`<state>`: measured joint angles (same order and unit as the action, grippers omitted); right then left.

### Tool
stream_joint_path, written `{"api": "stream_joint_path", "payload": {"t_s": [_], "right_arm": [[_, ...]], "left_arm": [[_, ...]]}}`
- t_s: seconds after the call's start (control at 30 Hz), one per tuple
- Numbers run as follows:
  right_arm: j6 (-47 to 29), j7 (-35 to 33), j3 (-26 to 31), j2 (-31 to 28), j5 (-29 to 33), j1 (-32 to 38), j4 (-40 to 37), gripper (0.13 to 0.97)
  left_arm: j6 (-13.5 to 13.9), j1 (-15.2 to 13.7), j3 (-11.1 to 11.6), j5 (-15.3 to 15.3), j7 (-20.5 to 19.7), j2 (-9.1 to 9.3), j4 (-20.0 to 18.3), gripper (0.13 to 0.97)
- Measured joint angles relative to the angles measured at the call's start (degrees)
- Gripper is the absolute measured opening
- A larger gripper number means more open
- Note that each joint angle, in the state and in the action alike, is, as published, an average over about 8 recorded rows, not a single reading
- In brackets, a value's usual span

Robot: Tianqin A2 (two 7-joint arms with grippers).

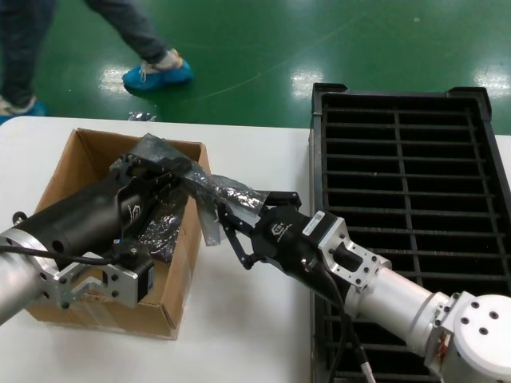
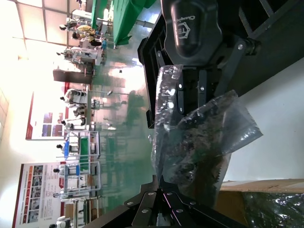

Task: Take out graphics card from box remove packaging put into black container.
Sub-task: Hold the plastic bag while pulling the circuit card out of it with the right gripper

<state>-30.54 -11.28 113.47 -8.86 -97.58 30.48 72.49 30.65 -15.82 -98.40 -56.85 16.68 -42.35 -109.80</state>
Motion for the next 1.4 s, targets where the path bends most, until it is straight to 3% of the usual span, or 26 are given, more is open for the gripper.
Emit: {"api": "stream_joint_path", "payload": {"t_s": [0.1,0.77,1.07,1.4], "right_arm": [[0.08,0.49,-0.03,-0.47,0.09,-0.47,1.04,0.187],[0.35,6.67,0.44,-6.97,1.60,-6.03,13.79,0.187],[0.07,10.99,-0.89,-13.33,2.28,-9.67,22.49,0.187],[-1.78,13.44,-5.94,-22.03,-1.25,-15.83,31.45,0.187]], "left_arm": [[0.00,0.00,0.00,0.00,0.00,0.00,0.00,0.139],[0.00,0.00,0.00,0.00,0.00,0.00,0.00,0.139],[0.00,0.00,0.00,0.00,0.00,0.00,0.00,0.138],[0.00,0.00,0.00,0.00,0.00,0.00,0.00,0.138]]}}
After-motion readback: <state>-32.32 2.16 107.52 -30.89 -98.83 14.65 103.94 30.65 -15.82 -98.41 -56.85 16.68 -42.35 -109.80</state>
